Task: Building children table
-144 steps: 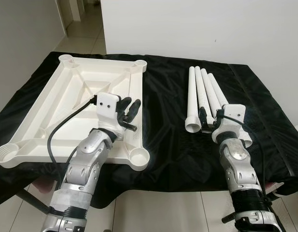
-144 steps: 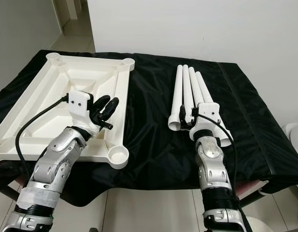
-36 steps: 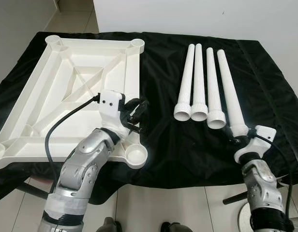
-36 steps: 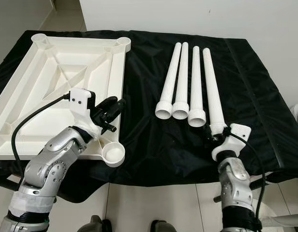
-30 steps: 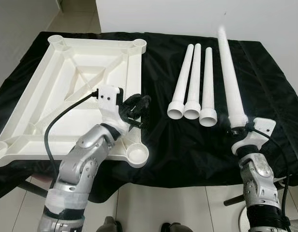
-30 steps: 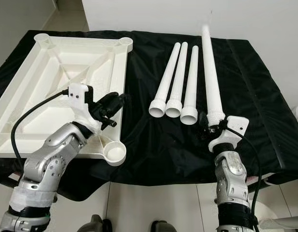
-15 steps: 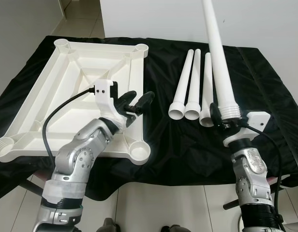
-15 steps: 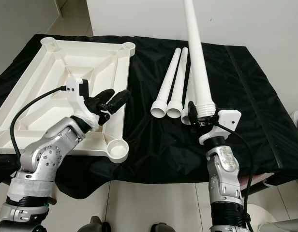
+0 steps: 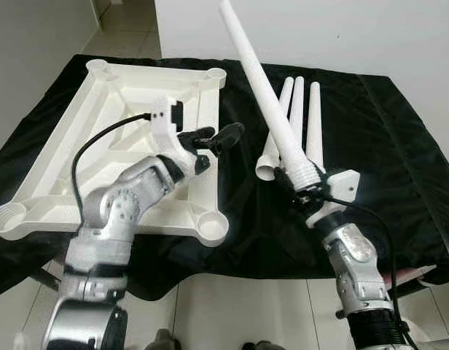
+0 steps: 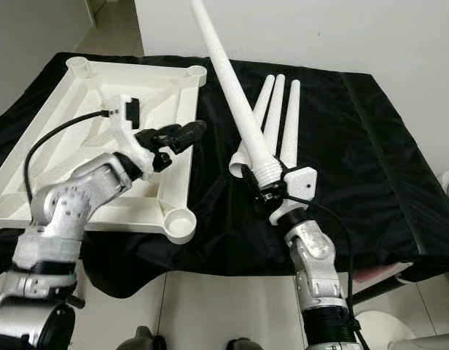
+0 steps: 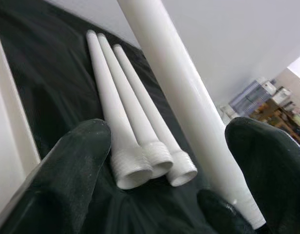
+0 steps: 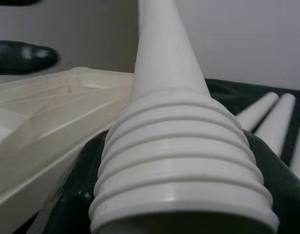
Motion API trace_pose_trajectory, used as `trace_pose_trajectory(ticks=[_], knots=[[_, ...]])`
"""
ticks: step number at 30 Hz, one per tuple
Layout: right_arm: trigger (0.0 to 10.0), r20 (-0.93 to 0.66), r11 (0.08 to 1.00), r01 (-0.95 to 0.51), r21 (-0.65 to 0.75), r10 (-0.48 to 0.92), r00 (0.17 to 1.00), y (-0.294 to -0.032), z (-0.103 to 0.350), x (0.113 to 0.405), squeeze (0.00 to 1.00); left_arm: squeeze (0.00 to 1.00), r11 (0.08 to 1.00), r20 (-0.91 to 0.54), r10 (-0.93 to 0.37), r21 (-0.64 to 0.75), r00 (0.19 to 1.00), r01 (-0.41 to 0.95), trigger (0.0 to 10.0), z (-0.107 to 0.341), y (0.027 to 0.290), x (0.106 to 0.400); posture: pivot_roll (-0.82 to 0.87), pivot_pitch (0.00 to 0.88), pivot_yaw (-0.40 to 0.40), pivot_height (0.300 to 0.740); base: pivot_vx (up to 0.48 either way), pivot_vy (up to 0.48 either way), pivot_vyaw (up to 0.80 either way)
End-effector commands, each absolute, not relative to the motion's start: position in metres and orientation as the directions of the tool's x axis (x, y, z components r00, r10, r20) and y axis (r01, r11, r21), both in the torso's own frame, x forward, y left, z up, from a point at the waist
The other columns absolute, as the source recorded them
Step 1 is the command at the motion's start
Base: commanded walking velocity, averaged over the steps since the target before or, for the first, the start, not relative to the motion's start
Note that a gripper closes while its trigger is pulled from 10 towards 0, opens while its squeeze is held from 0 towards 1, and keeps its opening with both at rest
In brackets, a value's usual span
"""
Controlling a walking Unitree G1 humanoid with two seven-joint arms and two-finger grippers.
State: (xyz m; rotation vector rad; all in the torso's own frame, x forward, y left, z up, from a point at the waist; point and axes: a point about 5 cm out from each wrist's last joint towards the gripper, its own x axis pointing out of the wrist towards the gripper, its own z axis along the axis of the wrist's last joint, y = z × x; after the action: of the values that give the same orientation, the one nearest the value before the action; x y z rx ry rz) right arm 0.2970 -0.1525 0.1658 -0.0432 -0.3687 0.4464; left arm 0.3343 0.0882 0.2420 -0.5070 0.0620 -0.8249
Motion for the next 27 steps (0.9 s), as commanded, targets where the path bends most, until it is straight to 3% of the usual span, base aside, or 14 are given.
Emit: trace_pose_trajectory(ticks=[1,10,17,20,24,27], knots=[[10.0,0.366,0.880,-0.442,-0.172,0.474,0.801,-0.145,0.173,0.296,0.00,0.00,0.477,0.152,-0.779,-0.487,0.608,0.732,10.0,0.240,0.085,0.334,0.01,0.090,-0.021,0.740,0.000,0.000,0.00],[10.0,0.359,0.798,-0.525,-0.297,0.603,0.713,-0.119,0.172,0.288,0.00,0.00,0.499,0.113,-0.762,-0.524,0.637,0.690,10.0,0.240,0.086,0.349,0.02,0.090,-0.011,0.740,0.000,0.000,0.00],[10.0,0.342,0.770,-0.561,-0.304,0.638,0.690,-0.113,0.168,0.282,0.00,0.00,0.487,0.106,-0.757,-0.566,0.645,0.665,10.0,0.242,0.088,0.354,0.02,0.089,-0.008,0.740,0.000,0.000,0.00],[10.0,0.339,0.750,-0.586,-0.306,0.661,0.669,-0.113,0.164,0.275,0.00,0.00,0.464,0.136,-0.725,-0.628,0.675,0.625,10.0,0.250,0.096,0.364,0.02,0.087,-0.004,0.740,0.000,0.000,0.00],[10.0,0.334,0.743,-0.584,-0.326,0.669,0.665,-0.113,0.161,0.271,0.00,0.00,0.499,0.116,-0.680,-0.650,0.724,0.573,10.0,0.251,0.105,0.373,0.02,0.087,0.001,0.740,0.000,0.000,0.00],[10.0,0.332,0.743,-0.578,-0.337,0.669,0.665,-0.114,0.157,0.266,0.00,0.00,0.541,0.045,-0.600,-0.712,0.798,0.447,10.0,0.246,0.125,0.387,0.02,0.087,0.009,0.740,0.000,0.000,0.00]])
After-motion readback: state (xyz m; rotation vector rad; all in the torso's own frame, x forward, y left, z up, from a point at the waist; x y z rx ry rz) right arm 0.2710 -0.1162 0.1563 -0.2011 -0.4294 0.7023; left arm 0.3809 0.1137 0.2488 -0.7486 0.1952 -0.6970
